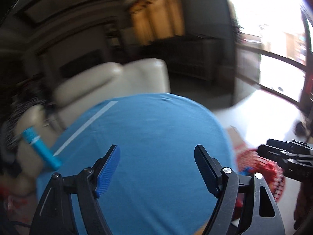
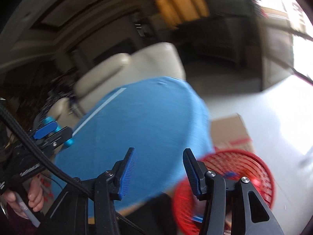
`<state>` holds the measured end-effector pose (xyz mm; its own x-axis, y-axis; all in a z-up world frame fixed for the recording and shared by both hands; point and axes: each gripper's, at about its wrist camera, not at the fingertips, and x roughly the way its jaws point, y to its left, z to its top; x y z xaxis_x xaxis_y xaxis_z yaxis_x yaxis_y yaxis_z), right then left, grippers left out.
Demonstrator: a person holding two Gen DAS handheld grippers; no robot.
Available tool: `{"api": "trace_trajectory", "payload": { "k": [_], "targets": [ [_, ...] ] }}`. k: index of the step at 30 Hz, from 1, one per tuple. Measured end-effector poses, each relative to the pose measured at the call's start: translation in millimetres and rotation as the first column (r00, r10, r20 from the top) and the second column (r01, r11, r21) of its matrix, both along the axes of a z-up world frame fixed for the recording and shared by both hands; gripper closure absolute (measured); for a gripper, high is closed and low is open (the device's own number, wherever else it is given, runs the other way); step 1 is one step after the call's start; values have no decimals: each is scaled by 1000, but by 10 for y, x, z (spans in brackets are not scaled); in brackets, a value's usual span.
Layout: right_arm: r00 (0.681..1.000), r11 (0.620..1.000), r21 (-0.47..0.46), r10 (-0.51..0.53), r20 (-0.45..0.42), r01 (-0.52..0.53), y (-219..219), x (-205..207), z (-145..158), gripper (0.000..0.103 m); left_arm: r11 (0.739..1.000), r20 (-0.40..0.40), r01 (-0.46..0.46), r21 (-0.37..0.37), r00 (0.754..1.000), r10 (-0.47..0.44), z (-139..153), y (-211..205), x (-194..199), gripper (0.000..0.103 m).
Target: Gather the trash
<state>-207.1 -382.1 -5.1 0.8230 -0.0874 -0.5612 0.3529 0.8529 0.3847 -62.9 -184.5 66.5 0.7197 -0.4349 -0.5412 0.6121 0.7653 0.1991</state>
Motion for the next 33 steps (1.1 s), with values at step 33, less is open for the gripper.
{"api": "trace_trajectory", "payload": {
  "k": [33],
  "targets": [
    [951,935,-242,290,106,-258,2195,613,845,43,873,89,-468,-137,872,481,330,2213,-19,11]
  ]
}}
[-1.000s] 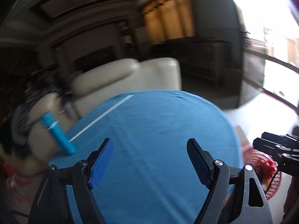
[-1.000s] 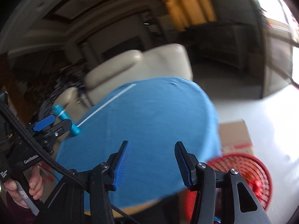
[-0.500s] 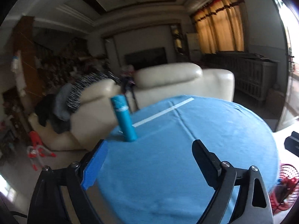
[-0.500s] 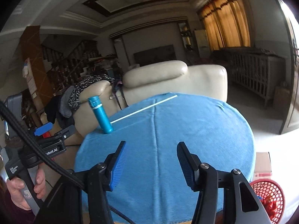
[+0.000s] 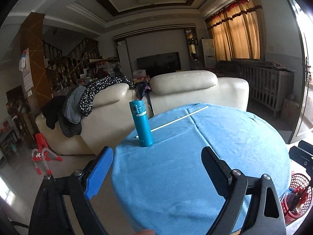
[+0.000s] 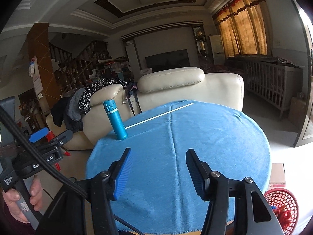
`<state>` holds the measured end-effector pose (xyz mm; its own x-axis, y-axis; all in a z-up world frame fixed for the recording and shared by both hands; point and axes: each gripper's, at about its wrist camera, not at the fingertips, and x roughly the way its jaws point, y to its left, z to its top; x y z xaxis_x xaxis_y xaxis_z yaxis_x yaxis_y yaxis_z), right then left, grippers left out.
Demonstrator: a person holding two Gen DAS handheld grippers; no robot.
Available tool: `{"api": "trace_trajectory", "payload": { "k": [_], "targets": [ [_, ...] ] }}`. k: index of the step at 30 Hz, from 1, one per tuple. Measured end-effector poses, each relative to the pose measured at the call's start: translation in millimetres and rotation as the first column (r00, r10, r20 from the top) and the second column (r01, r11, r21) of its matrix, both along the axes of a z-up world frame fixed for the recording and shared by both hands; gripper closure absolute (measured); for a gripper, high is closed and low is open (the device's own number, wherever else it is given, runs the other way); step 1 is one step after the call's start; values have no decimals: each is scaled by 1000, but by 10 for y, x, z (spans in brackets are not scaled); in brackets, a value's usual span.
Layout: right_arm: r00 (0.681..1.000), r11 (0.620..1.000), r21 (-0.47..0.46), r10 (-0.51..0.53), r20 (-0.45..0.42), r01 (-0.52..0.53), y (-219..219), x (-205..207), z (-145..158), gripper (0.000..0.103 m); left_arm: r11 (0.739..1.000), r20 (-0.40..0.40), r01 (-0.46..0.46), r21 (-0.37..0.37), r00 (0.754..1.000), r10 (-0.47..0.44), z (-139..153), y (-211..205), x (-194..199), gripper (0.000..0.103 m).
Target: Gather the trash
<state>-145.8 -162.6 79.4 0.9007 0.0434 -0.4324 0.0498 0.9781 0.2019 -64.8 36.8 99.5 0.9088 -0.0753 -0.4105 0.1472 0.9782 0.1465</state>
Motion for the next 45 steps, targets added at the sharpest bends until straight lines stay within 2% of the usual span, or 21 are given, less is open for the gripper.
{"api": "trace_trajectory", "payload": {
  "k": [5,12,27,45],
  "targets": [
    [1000,1000,-10,-22,-21,22,60,-33,-48,43,1000,13,-13,-4,1000,14,20,68,-51,11],
    [994,988,-118,-103,-35,98,166,-40,-86,43,1000,10,-23,-17,1000,23,27,148,-74,11],
    [997,986,-150,-81,-7,79,247,-110,-27,43,999,21,-23,-24,1000,24,31,176,-83,11],
    [996,985,-149,-90,-25,85,136,153,-82,43,1000,-7,-4,-24,1000,4,28,101,42,11]
  ]
}}
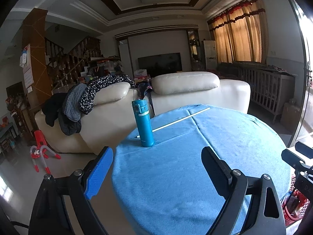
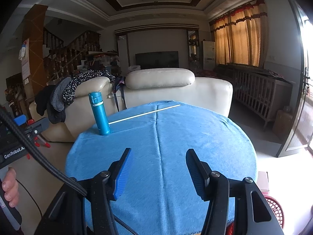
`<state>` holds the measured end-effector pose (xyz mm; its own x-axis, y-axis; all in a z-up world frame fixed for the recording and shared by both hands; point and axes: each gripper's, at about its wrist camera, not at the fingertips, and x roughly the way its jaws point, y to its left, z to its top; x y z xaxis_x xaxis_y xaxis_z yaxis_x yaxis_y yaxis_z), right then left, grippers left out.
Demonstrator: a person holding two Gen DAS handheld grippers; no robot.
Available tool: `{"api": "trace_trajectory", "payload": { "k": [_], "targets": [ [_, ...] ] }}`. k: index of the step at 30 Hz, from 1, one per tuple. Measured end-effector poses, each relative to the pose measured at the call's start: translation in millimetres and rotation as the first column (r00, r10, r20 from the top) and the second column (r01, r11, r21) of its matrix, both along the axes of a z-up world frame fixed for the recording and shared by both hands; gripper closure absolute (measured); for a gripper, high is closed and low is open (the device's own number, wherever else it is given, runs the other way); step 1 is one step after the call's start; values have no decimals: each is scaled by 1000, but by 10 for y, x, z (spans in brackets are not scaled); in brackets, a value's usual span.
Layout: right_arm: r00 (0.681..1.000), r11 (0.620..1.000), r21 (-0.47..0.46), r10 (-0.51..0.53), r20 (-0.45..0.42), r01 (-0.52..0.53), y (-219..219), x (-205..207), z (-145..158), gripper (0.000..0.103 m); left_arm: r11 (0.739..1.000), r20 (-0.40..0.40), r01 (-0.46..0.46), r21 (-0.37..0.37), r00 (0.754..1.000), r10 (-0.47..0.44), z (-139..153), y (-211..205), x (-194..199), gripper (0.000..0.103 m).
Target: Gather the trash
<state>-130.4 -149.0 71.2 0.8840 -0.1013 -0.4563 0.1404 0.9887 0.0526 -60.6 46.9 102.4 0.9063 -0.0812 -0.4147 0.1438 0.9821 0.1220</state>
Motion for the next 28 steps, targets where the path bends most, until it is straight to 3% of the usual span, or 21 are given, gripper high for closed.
{"api": "trace_trajectory", "payload": {
  "k": [28],
  "targets": [
    [996,998,51,-24,-90,28,-525,784,-315,43,1000,-104,-16,-16,994,14,-201,-335,664,11]
  ]
}}
